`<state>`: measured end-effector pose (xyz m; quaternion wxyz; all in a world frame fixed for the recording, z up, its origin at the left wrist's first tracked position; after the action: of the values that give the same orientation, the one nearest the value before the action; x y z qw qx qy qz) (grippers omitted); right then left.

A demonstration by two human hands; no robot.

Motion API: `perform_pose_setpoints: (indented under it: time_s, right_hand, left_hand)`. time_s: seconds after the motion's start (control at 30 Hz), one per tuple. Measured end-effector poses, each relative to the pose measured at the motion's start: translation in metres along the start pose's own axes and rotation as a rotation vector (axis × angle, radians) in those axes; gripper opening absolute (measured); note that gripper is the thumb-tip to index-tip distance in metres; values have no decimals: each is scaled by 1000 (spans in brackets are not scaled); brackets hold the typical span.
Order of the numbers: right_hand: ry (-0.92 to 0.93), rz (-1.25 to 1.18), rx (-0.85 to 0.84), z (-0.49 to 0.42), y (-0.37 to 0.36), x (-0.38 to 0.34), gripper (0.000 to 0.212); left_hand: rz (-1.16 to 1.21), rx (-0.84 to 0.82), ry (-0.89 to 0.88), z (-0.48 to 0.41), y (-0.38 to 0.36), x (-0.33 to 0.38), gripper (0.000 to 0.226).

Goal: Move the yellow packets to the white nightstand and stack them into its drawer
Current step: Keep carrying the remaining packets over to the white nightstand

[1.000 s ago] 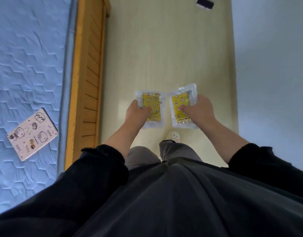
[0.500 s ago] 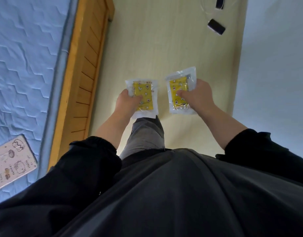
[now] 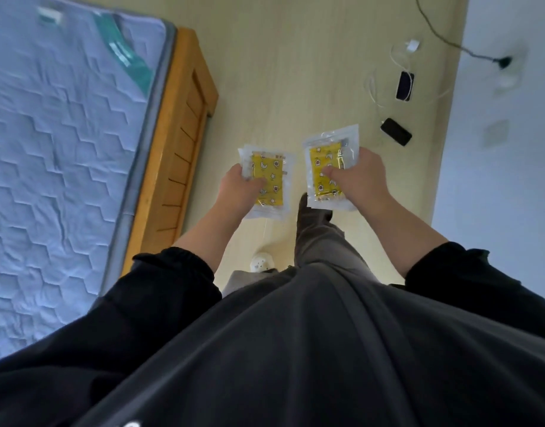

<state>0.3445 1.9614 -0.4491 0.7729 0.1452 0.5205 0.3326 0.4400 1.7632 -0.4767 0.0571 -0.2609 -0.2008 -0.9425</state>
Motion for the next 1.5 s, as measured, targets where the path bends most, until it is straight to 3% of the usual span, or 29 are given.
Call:
perform_pose_setpoints:
  time_s: [0.3,0.57,0.7,1.23,1.5]
  right_hand:
    - [100,104,-151,-237,36,-91,35]
    - [152,168,-257,-371,20,-168,36]
    - [219,207,-297,-440,-18,-231,32]
    - [413,331,-587,-615,-215,-516,22]
    - [582,487,-775,-706,-347,-669,49]
  left_hand:
    - [167,103,82,-119,-10,178,29]
    - [351,127,154,-197,8,270,22]
    - [426,171,171,-259,48,315,10]
    - [758,436,315,-420,285,417,14]
    - [983,623,387,-511,408,469,14]
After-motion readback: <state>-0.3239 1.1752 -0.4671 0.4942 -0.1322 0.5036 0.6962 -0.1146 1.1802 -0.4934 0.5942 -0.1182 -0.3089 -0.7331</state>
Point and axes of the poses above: each hand's wrist, its own z-axis away from the middle knuckle, its own y-axis out of the back of the hand, x = y × z, the point moved 4 cm from there along -z, towards the middle knuckle, and after that the axes turned 7 degrees about y, right-handed, at the moved point
